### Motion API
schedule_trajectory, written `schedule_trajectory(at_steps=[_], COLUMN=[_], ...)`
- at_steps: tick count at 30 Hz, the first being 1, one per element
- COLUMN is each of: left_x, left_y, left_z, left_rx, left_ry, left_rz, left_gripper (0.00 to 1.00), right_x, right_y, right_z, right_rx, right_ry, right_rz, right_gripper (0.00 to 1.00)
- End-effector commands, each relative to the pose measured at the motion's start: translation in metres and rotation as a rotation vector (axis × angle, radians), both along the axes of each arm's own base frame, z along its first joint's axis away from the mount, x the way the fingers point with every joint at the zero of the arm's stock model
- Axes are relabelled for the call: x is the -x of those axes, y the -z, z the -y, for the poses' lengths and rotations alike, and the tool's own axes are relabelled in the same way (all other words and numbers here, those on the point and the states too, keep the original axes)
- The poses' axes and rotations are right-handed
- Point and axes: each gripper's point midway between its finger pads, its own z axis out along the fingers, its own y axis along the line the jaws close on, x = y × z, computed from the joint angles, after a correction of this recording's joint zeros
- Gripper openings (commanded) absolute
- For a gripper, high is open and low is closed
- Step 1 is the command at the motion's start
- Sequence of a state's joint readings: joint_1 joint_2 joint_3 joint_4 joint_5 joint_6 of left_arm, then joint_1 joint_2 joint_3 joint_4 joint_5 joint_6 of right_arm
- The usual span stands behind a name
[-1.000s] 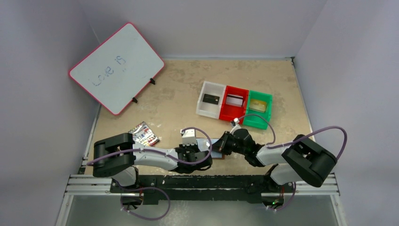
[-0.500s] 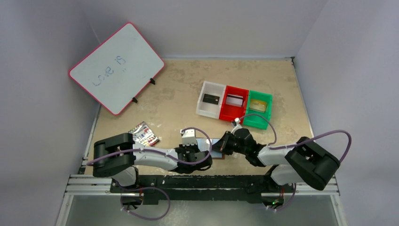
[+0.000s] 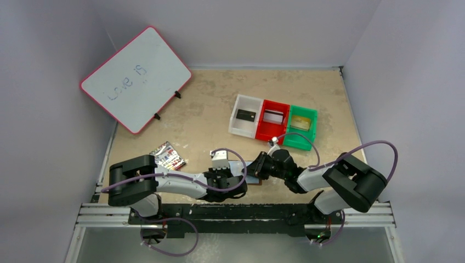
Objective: Take the credit cards out of the card holder
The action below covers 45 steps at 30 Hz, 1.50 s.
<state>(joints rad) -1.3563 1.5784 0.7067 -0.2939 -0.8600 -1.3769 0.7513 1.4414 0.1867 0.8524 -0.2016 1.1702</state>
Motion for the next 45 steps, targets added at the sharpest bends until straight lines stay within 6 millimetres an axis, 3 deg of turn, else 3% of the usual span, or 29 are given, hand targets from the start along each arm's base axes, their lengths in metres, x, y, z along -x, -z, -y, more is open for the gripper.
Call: schedule_trajectory(at_steps=[1,6,12,14,21,27,30,36,45], left_x=[0.005,0.004,0.005,0.005,0.004,0.004,0.004,0.004,0.005], left_y=[0.009,0.007,0.007,0.007,0.005,0.007,0.007,0.006,0.010], left_z=[-0.006,-0.005,-0.006,-0.007,-0.009,-0.006,-0.002,-0.001,0.001], left_rx=[-0.013,-0.011,-0.012,-0.015,-0.010,-0.008,-0.013,-0.020,-0.018], left_ry=[0.002,0.002,0.002,0.001,0.001,0.004,0.015,0.022,0.031], left_rz=[-0.027,-0.026,-0.027,-0.026,-0.020,-0.020,-0.023,-0.025,-0.033], left_gripper=[0.00,0.00,0.00,0.00,0.00,0.00,0.00,0.00,0.00], right_x=[-0.007,-0.016,-0.011,-0.010,-0.010,-0.002,-0.002,-0.006,-0.006], right_y=[-0.010,-0.006,-0.003,-0.004,0.009,0.001,-0.009,-0.013,-0.008], right_z=[-0.003,-0.003,-0.005,-0.005,0.018,0.026,0.020,0.012,0.006], right_rx=[-0.028,0.000,-0.010,-0.009,0.122,0.099,0.041,0.002,-0.025], right_ry=[0.009,0.033,0.005,0.000,0.064,0.066,0.065,0.064,0.054], right_rz=[0.035,0.052,0.045,0.049,0.016,0.041,0.052,0.048,0.030], right_gripper=[0.23,0.23,0.10,0.01,0.00,0.00,0.03,0.21,0.23])
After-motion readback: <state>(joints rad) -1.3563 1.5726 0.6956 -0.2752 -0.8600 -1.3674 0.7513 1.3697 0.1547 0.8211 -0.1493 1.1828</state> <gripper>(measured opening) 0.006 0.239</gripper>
